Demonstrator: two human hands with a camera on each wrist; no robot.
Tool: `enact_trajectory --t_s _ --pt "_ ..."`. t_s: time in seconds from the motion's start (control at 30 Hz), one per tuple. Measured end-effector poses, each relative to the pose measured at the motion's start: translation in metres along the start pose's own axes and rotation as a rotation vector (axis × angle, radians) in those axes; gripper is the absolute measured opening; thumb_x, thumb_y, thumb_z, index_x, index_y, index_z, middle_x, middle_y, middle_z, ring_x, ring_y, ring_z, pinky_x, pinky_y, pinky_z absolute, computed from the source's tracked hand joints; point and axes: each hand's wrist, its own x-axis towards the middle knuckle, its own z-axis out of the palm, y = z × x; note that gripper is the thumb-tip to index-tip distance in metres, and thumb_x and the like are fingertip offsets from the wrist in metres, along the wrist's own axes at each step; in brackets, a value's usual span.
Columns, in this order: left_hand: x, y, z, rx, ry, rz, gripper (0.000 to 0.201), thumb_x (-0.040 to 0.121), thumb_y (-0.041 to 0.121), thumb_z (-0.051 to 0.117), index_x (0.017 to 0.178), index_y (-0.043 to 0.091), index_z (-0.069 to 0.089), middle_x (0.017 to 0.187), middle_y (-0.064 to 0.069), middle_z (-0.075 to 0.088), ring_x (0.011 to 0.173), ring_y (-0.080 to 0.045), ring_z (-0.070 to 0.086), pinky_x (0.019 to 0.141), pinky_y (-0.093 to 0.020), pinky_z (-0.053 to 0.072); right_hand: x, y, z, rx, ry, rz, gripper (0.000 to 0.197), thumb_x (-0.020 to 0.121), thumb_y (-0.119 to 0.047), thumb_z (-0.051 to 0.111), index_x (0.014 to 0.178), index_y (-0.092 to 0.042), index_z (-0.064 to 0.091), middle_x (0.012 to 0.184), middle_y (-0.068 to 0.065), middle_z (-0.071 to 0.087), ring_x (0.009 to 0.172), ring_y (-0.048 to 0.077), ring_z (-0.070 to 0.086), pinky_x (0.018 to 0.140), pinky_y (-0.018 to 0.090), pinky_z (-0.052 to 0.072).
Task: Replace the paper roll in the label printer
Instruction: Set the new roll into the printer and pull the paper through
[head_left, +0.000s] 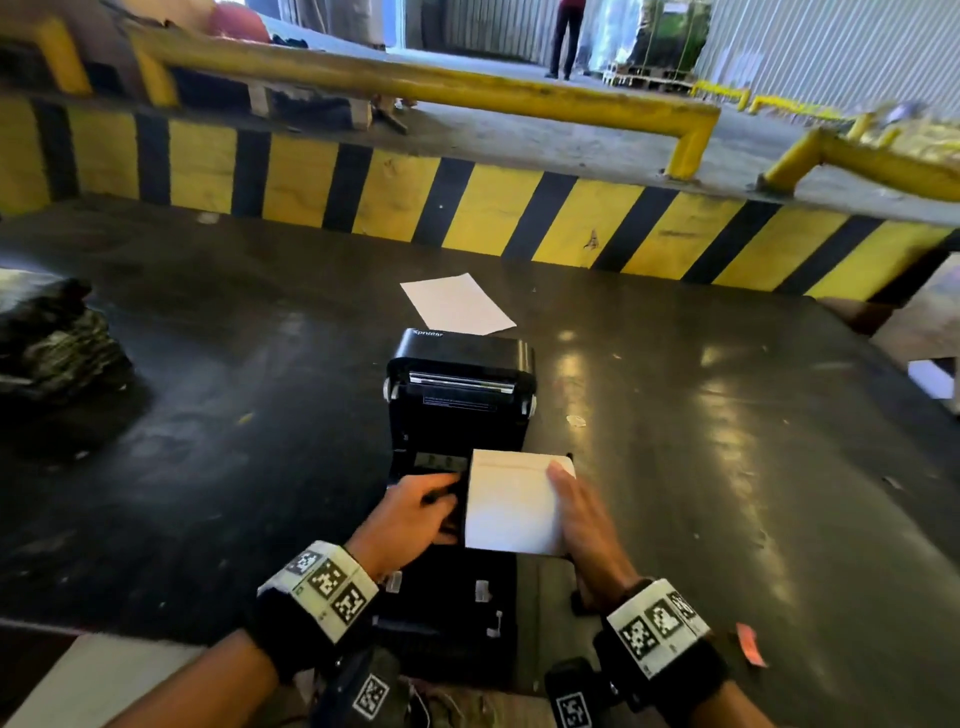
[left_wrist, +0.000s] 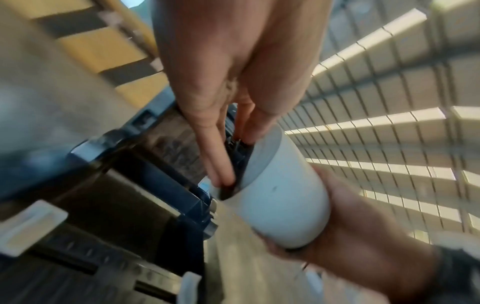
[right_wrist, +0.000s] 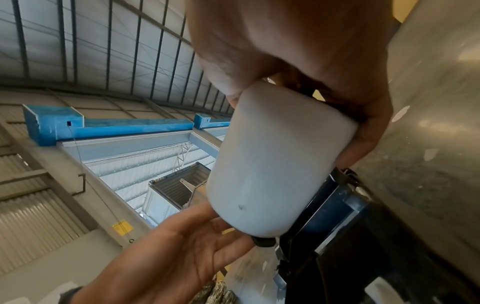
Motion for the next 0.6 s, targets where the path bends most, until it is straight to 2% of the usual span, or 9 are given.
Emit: enact_trajectory --t_s 0.1,0.17,0.2,0.27,0.3,0.37,0.43,0.5,0.6 --pt "0.001 0.003 -0.021 -0.223 0.035 -0.103 0.03 0.098 0.012 0.039 0.113 0.0 0.061 0.102 -0.016 0.069 0.087 -0.025 0.066 0.079 -0.037 0.057 -0.002 0.002 0.02 -0.005 -0.013 -0.035 0.028 0.096 -0.02 0.045 0.111 0.0 0.058 0.099 0.013 0.067 0.078 0.017 0.063 0.058 0.018 0.056" --pt "0.001 0.007 -0.031 -0.356 0.024 -0.175 0.037 0.097 0.026 0.04 0.108 0.001 0.064 0.101 -0.015 0.07 0.09 -0.026 0.065 0.085 -0.04 0.053 -0.004 0.001 0.035 -0.073 0.005 -0.077 0.02 0.096 -0.016 0.045 0.107 -0.005 0.057 0.093 0.004 0.065 0.08 0.016 0.062 0.062 0.014 0.054" --pt "0.002 0.006 -0.035 -0.376 0.023 -0.2 0.04 0.096 0.033 0.044 0.106 0.002 0.066 0.1 -0.013 0.071 0.09 -0.024 0.067 0.084 -0.038 0.055 -0.002 0.004 0.042 -0.101 0.024 -0.086 0.018 0.096 -0.018 0.046 0.107 -0.01 0.058 0.096 0.005 0.067 0.087 0.02 0.064 0.072 0.019 0.056" --pt "0.006 0.003 -0.041 -0.333 0.064 -0.226 0.045 0.09 0.039 0.054 0.1 -0.002 0.069 0.1 -0.015 0.073 0.091 -0.023 0.07 0.077 -0.033 0.059 0.002 0.01 0.055 -0.161 0.052 -0.075 0.026 0.094 -0.027 0.05 0.118 -0.019 0.056 0.115 0.007 0.065 0.103 0.023 0.063 0.092 0.039 0.053" --pt "0.008 0.001 -0.043 -0.305 0.098 -0.23 0.046 0.088 0.038 0.057 0.098 -0.006 0.068 0.1 -0.017 0.073 0.09 -0.023 0.07 0.072 -0.03 0.06 0.003 0.013 0.06 -0.2 0.056 -0.076 0.034 0.093 -0.031 0.05 0.126 -0.023 0.052 0.124 0.004 0.062 0.109 0.021 0.06 0.098 0.044 0.049" --pt "0.01 -0.002 -0.049 -0.27 0.129 -0.259 0.043 0.087 0.038 0.059 0.094 -0.004 0.068 0.097 -0.016 0.072 0.084 -0.021 0.07 0.061 -0.027 0.06 0.006 0.019 0.068 -0.247 0.034 -0.103 0.044 0.092 -0.034 0.05 0.135 -0.029 0.042 0.134 -0.005 0.054 0.117 0.013 0.054 0.104 0.041 0.044" --pt "0.011 -0.006 -0.054 -0.251 0.135 -0.296 0.04 0.086 0.041 0.059 0.094 0.003 0.069 0.094 -0.014 0.072 0.077 -0.02 0.07 0.052 -0.025 0.058 0.01 0.024 0.073 -0.281 -0.006 -0.173 0.042 0.093 -0.032 0.049 0.134 -0.035 0.041 0.131 -0.012 0.053 0.114 0.002 0.053 0.101 0.027 0.044" --pt "0.016 -0.013 -0.059 -0.197 0.171 -0.292 0.043 0.082 0.044 0.063 0.09 0.002 0.07 0.094 -0.015 0.072 0.078 -0.023 0.071 0.058 -0.03 0.061 0.014 0.028 0.077 -0.319 -0.029 -0.196 0.041 0.09 -0.036 0.051 0.129 -0.045 0.04 0.129 -0.011 0.052 0.112 -0.001 0.053 0.098 0.024 0.044" --pt "0.021 -0.022 -0.062 -0.147 0.215 -0.27 0.042 0.079 0.041 0.068 0.084 -0.001 0.071 0.091 -0.017 0.073 0.08 -0.026 0.072 0.069 -0.041 0.061 0.021 0.04 0.077 -0.334 -0.056 -0.141 0.065 0.076 -0.059 0.051 0.136 -0.048 0.03 0.142 -0.006 0.042 0.123 0.01 0.048 0.107 0.039 0.04"
